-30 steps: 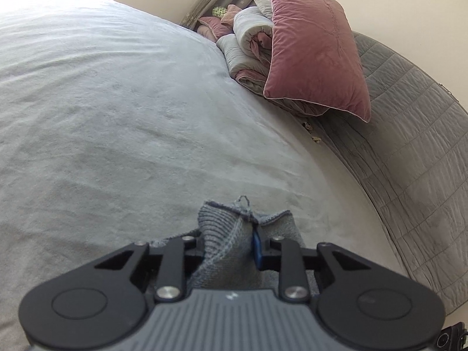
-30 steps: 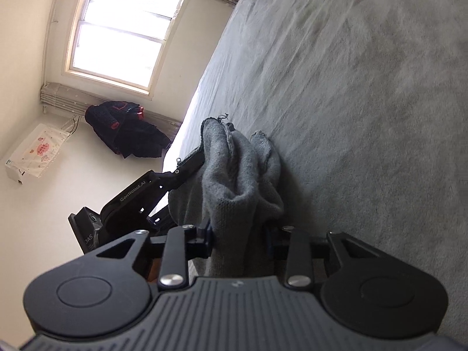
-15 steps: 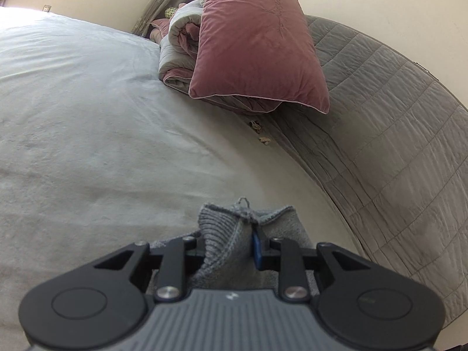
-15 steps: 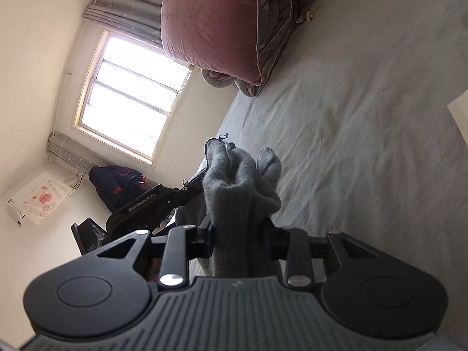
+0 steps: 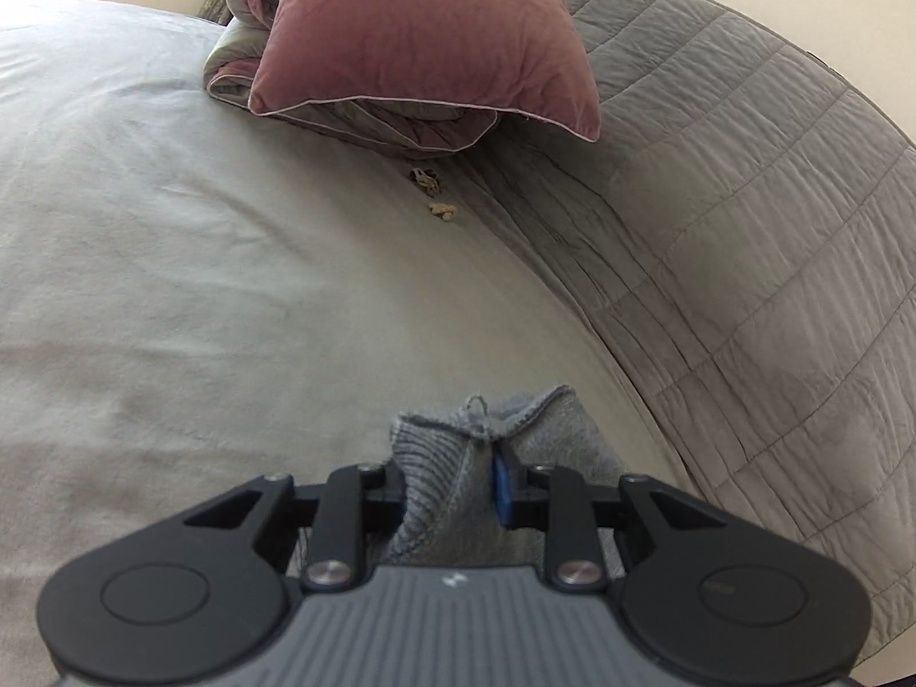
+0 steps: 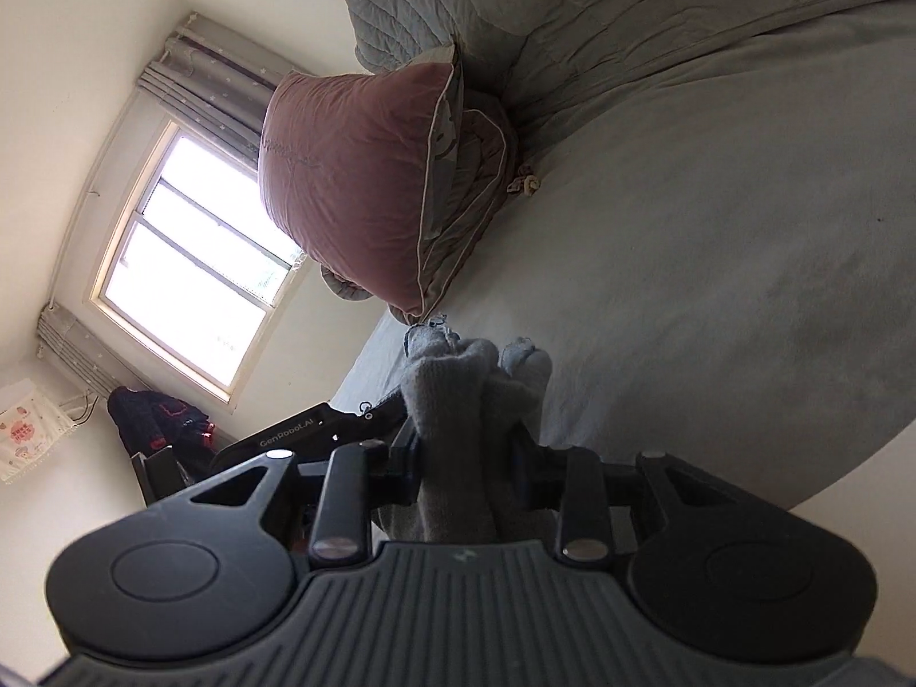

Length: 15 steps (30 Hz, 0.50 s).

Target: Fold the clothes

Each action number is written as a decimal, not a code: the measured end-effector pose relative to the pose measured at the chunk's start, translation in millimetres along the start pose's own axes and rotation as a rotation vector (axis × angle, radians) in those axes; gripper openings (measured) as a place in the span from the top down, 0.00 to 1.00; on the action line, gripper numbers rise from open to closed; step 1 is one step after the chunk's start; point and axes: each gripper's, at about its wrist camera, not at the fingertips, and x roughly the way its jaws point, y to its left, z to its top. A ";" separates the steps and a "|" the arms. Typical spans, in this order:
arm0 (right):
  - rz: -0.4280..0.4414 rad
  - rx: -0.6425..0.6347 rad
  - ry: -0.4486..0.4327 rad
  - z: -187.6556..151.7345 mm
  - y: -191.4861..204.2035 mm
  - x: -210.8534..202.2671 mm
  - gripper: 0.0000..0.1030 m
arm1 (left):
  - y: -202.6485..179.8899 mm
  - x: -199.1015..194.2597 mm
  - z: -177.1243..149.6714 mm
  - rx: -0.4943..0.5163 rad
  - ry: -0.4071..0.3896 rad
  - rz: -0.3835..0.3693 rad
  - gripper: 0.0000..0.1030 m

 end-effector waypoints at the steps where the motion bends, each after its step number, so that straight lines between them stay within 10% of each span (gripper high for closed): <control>1: -0.010 0.002 -0.010 3.1 -5.0 -1.0 0.68 | -2.7 6.0 -0.1 0.004 0.005 -0.004 0.75; 15: -0.226 -0.114 -0.161 22.5 -29.1 -7.1 0.66 | -6.6 39.7 9.4 0.097 -0.068 0.104 0.67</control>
